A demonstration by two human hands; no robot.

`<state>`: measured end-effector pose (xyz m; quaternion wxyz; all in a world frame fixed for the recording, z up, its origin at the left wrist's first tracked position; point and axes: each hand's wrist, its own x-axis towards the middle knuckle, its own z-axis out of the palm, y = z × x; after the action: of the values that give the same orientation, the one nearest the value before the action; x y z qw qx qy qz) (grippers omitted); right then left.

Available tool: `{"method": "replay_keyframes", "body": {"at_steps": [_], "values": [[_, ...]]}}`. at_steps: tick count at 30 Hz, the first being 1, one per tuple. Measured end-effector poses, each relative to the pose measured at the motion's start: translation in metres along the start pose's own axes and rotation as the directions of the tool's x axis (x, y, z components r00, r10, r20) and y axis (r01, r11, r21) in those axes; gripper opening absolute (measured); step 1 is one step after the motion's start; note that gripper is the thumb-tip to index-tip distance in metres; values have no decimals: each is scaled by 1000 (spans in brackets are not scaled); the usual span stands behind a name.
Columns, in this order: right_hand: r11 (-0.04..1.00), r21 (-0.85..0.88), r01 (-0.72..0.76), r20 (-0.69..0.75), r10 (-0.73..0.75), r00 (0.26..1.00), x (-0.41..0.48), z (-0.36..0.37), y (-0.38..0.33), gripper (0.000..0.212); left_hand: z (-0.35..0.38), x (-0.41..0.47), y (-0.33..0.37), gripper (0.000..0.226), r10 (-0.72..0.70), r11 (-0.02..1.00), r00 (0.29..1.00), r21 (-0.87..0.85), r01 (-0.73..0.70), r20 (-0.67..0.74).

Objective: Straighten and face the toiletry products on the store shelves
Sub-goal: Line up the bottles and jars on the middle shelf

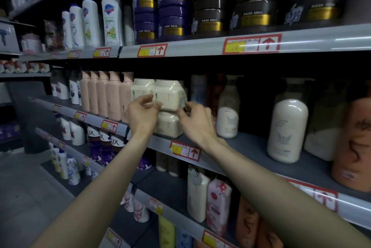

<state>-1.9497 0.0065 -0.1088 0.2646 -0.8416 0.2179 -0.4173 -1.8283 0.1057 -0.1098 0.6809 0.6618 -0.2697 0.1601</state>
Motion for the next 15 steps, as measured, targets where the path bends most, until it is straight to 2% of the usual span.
{"method": "replay_keyframes", "body": {"at_steps": [3,7,11,15], "values": [[999,29,30,-1,-30,1000,-28,-23,9,41,-7,-19,8,33,-3,992,999,-123,8,37],[988,157,-1,-20,4,1000,-78,-51,26,22,-7,-68,8,26,-37,972,989,-224,69,142],[978,192,-78,25,75,997,-132,-62,55,14,-6,-132,-13,26,-79,960,967,-244,140,244],[978,151,-141,76,130,989,-186,-58,87,13,-7,-180,-59,22,-155,969,927,-131,211,343]]}}
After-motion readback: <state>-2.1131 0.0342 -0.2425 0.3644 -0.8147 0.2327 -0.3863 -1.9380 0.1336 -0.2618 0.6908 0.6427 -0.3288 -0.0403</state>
